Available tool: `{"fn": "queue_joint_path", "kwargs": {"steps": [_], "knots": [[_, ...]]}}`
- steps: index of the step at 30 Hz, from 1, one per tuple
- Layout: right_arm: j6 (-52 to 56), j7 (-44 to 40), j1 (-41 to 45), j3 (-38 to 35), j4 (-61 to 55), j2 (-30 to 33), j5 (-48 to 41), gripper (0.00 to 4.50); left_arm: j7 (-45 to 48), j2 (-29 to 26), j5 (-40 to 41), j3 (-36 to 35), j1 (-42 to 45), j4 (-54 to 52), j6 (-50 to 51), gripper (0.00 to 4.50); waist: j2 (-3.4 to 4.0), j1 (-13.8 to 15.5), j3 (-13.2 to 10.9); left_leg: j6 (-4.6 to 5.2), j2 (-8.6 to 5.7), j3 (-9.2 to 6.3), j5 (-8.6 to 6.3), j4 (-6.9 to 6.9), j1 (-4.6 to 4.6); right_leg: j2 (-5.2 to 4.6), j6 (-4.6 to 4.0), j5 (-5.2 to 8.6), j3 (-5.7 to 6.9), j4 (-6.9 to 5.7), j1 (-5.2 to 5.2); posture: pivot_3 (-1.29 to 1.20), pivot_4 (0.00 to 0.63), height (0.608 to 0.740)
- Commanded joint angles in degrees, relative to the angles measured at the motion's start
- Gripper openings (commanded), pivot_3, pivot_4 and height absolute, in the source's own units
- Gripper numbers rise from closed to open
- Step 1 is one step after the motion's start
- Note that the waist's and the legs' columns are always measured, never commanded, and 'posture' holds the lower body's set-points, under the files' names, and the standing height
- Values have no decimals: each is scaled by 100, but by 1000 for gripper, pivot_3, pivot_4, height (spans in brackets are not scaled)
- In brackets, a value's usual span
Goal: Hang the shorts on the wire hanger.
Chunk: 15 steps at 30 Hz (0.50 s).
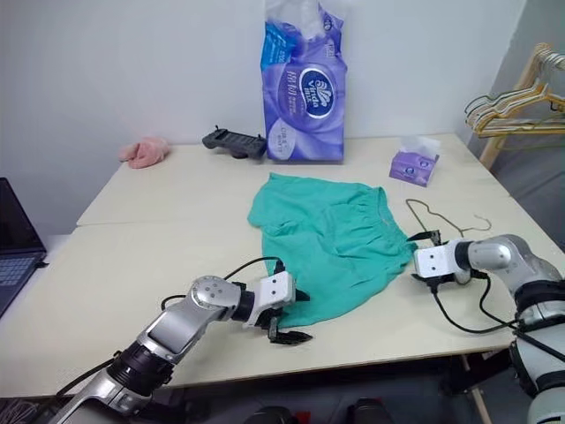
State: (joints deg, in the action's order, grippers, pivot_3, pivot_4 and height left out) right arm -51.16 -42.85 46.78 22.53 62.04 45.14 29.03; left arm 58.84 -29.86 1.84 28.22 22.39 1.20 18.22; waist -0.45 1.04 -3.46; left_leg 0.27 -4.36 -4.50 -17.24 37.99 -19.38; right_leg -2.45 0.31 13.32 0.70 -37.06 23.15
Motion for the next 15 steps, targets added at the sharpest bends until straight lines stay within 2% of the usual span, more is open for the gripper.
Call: {"fn": "queue_joint_path", "kwargs": {"steps": [1, 4, 6, 7, 9, 15], "knots": [[15, 595, 430, 201, 322, -201, 385, 4486, -304, 99, -420, 65, 174, 404, -334, 4500, -2, -5, 1, 2, 0, 9, -1, 1, 5, 2, -5, -5, -10, 1, -1, 22, 25, 740], [7, 799, 623, 321, 535, -325, 529, 4486, -336, 183, -546, 69, 246, 618, -474, 4500, -2, -5, 2, 23, 1, 22, -7, 5, 15, 6, -7, -19, -25, -1, -4, 26, 25, 740], [-55, 855, 681, 390, 619, -365, 587, 4113, -308, 212, -578, 50, 299, 727, -510, 4500, -1, 2, 2, 25, 3, 23, -7, 5, 24, 10, -8, -23, -28, -3, -10, 30, 24, 740], [-71, 911, 699, 412, 646, -378, 623, 3881, -285, 213, -575, 35, 312, 758, -523, 4313, -1, 8, 2, 27, 5, 22, -7, 5, 32, 13, -8, -24, -27, -4, -18, 32, 24, 740], [-67, 1013, 723, 446, 691, -393, 674, 3261, -236, 202, -544, -3, 329, 793, -537, 3918, -1, 4, 2, 28, 9, 22, -8, 4, 47, 17, -9, -24, -28, -4, -32, 32, 24, 740], [-64, 1124, 745, 446, 768, -418, 670, 1022, -76, 85, -479, -63, 313, 832, -557, 2056, 0, -44, 2, 29, 15, 23, -8, 4, 56, 25, 4, -38, -29, -7, -39, 29, 23, 740]]}}
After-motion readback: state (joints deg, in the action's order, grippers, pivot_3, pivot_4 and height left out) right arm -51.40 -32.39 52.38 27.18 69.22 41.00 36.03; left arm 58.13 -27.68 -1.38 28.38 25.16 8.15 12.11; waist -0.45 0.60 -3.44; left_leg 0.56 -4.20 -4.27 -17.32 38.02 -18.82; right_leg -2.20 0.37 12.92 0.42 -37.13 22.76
